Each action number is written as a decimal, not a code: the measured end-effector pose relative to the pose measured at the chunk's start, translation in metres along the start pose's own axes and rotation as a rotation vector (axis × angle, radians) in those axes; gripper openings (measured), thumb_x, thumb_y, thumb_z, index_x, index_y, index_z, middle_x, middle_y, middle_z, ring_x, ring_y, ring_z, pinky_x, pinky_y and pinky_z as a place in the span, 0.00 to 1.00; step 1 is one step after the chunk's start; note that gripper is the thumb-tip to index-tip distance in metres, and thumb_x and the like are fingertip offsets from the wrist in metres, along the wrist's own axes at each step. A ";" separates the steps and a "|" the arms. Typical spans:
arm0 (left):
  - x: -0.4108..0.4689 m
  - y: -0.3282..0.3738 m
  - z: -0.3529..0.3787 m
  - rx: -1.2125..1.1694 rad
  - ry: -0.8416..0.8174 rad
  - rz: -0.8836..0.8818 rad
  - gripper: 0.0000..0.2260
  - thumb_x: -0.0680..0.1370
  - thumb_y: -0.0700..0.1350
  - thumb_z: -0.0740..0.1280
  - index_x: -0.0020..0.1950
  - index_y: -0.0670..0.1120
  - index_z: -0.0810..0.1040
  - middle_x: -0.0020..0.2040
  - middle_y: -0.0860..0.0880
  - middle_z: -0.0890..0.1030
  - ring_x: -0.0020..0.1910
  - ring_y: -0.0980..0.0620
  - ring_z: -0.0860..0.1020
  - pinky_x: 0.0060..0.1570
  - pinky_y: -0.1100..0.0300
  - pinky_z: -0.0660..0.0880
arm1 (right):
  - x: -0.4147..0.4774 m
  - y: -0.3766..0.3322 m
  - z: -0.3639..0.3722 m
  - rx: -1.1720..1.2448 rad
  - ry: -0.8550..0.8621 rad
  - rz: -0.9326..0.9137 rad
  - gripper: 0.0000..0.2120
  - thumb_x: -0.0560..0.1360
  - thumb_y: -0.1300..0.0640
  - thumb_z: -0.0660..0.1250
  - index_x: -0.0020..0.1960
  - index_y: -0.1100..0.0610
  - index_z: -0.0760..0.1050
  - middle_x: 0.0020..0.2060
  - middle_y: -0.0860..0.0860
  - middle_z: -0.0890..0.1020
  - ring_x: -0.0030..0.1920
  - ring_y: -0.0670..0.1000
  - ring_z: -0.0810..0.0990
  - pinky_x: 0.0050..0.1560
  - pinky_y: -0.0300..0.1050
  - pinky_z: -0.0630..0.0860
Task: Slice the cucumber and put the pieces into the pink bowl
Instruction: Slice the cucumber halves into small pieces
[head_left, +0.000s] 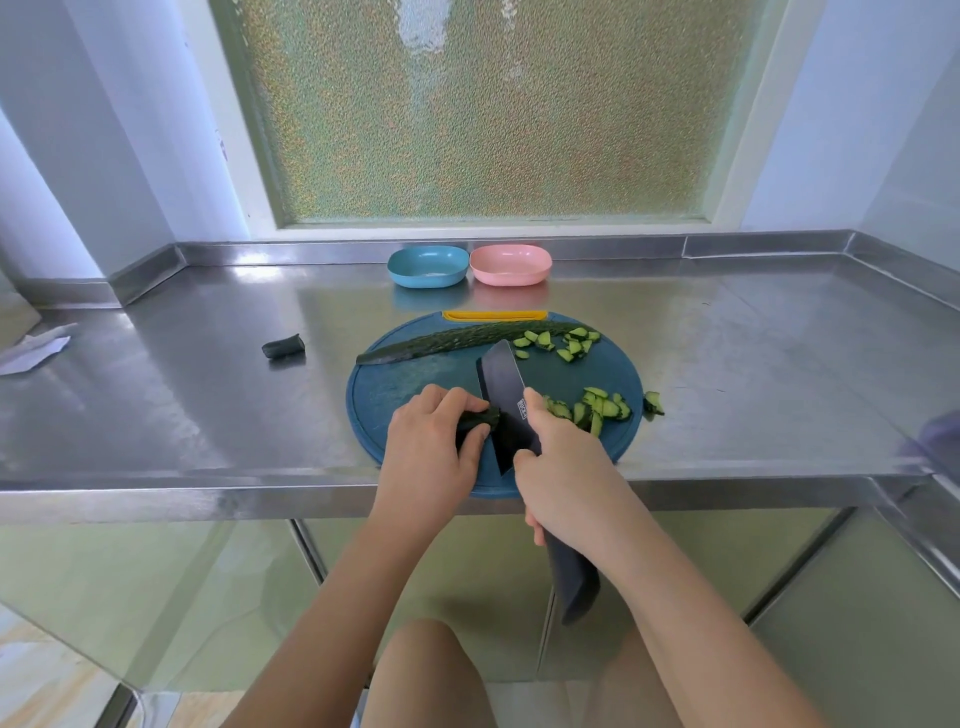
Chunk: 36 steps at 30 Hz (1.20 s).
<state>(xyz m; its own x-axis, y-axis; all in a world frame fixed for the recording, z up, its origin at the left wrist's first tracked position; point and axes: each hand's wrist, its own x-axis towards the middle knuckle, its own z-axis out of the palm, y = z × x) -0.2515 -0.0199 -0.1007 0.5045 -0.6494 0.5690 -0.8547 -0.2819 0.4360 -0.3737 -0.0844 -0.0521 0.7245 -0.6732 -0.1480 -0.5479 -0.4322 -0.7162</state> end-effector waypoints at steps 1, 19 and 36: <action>0.000 0.000 0.000 -0.001 -0.001 -0.001 0.06 0.73 0.43 0.68 0.50 0.45 0.79 0.44 0.47 0.77 0.43 0.46 0.75 0.47 0.52 0.71 | 0.001 0.001 0.002 0.015 0.002 -0.001 0.33 0.80 0.62 0.53 0.78 0.44 0.43 0.48 0.60 0.79 0.20 0.47 0.74 0.22 0.40 0.75; -0.001 0.002 -0.003 -0.031 0.000 -0.019 0.06 0.74 0.42 0.69 0.50 0.46 0.79 0.46 0.48 0.77 0.45 0.48 0.75 0.49 0.53 0.71 | -0.020 0.012 -0.013 0.132 0.035 -0.051 0.32 0.80 0.60 0.54 0.77 0.40 0.47 0.36 0.53 0.76 0.17 0.44 0.72 0.24 0.39 0.74; 0.000 -0.004 -0.002 -0.073 -0.003 0.026 0.10 0.75 0.41 0.59 0.50 0.45 0.80 0.44 0.47 0.76 0.42 0.46 0.76 0.45 0.49 0.74 | -0.006 0.004 -0.010 0.055 -0.003 -0.016 0.33 0.80 0.62 0.54 0.78 0.42 0.44 0.38 0.53 0.74 0.15 0.45 0.72 0.20 0.38 0.72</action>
<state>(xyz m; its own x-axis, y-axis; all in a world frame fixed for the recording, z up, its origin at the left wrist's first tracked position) -0.2485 -0.0174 -0.1014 0.4817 -0.6579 0.5789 -0.8562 -0.2127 0.4708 -0.3843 -0.0878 -0.0473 0.7343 -0.6647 -0.1378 -0.5123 -0.4095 -0.7549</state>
